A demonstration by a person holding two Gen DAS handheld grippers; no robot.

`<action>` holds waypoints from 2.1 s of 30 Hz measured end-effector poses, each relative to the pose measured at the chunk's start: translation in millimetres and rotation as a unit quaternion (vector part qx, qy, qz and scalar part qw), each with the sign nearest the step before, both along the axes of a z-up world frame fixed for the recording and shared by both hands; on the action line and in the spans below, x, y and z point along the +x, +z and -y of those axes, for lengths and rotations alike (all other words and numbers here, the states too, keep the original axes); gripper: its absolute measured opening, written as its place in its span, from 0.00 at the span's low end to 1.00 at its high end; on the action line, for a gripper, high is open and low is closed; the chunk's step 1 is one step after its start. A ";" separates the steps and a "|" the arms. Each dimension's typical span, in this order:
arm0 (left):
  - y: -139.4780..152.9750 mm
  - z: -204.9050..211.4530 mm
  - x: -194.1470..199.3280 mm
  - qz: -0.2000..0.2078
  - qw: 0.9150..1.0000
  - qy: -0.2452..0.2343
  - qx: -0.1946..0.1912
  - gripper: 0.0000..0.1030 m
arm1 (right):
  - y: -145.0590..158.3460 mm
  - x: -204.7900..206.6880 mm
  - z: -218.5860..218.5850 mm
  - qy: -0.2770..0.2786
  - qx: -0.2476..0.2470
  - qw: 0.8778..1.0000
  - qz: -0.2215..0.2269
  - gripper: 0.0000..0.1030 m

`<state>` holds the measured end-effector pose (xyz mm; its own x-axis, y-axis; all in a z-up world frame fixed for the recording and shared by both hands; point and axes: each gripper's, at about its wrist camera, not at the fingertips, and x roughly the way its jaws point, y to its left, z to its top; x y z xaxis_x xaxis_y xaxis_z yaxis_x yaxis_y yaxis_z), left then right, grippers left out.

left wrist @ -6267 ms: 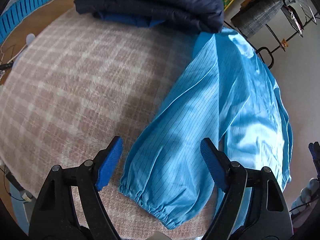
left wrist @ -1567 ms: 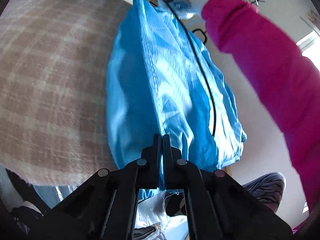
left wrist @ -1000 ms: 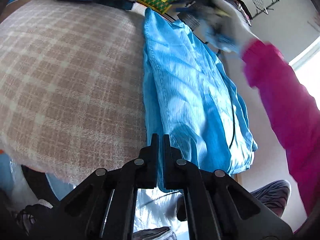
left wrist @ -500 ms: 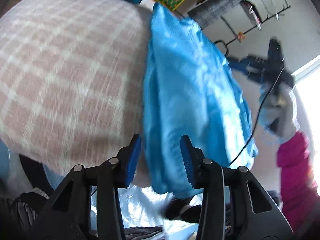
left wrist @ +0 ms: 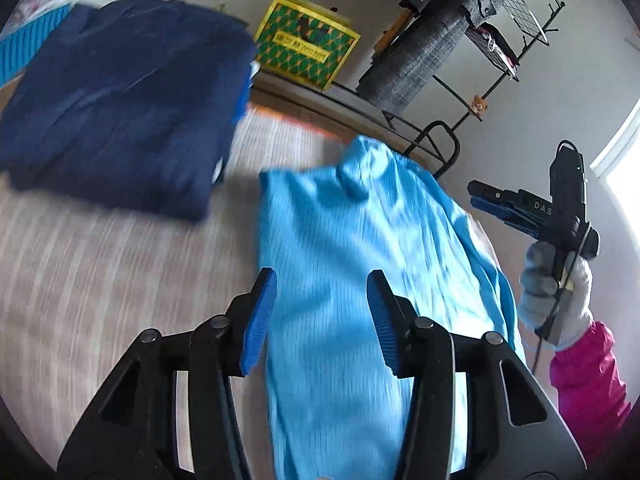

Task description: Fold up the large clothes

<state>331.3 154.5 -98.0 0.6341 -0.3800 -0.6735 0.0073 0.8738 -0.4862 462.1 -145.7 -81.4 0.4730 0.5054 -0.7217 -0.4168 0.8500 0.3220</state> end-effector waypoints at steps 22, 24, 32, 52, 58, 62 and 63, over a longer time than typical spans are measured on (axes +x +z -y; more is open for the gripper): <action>-116.5 30.0 133.2 -0.012 0.995 -0.027 0.090 0.38 | -114.6 193.0 -87.3 -0.060 -0.033 0.993 -0.091 0.18; -118.9 30.6 133.0 -0.009 0.995 -0.029 0.096 0.38 | -112.6 192.2 -86.5 -0.055 -0.028 0.994 -0.086 0.00; -121.6 31.9 134.9 -0.009 0.993 -0.013 0.117 0.37 | -106.0 197.4 -6.1 -0.182 0.028 0.981 -0.061 0.03; -34.8 22.4 51.5 0.021 0.992 0.006 0.120 0.37 | 23.9 -14.8 48.8 -0.071 0.029 0.997 0.018 0.35; -4.7 9.6 -22.0 0.012 0.997 -0.010 0.072 0.54 | 50.3 -111.0 65.3 -0.033 0.036 0.998 0.029 0.36; -6.0 7.0 -82.1 -0.014 0.999 -0.025 0.037 0.57 | 50.5 -172.0 69.5 -0.014 0.032 0.999 0.021 0.38; -10.8 5.2 -98.9 -0.022 0.999 -0.023 0.027 0.64 | 45.7 -187.6 67.9 -0.011 0.021 1.000 0.018 0.38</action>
